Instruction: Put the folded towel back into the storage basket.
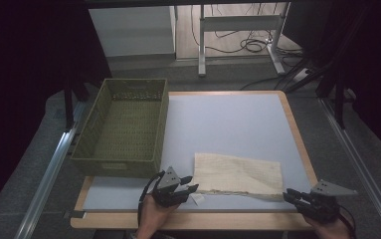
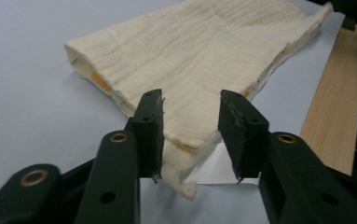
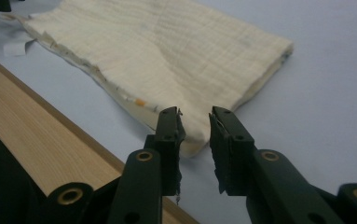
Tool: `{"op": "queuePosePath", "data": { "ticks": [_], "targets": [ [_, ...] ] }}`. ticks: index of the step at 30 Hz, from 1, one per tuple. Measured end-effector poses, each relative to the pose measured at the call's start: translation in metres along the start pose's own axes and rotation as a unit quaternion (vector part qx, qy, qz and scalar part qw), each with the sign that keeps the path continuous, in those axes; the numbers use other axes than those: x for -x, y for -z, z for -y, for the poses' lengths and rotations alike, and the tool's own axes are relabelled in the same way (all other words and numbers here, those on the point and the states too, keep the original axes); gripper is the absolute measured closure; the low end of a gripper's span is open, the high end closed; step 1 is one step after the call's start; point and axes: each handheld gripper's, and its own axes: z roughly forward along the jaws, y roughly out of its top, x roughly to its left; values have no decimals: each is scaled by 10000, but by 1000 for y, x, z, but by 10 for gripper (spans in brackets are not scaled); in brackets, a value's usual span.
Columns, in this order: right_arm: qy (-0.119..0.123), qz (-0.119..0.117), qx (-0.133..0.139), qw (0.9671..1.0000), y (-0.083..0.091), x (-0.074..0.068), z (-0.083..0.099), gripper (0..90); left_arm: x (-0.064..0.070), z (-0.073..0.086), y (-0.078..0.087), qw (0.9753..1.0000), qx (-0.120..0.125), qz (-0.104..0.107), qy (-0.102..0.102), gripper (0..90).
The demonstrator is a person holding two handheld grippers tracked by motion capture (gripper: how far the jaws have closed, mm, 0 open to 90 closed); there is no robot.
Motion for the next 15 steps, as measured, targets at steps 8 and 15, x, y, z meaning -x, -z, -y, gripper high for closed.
{"op": "queuePosePath", "data": {
  "ticks": [8, 15],
  "targets": [
    [88, 192, 97, 9997, 0, 9, -17, 674, -15, -20, -11, 9997, -7, -151, 183, 548],
    [45, 321, 132, 9994, -23, 25, -37, 644, -26, -47, -44, 9986, -184, -479, 120, 576]
  ]
}}
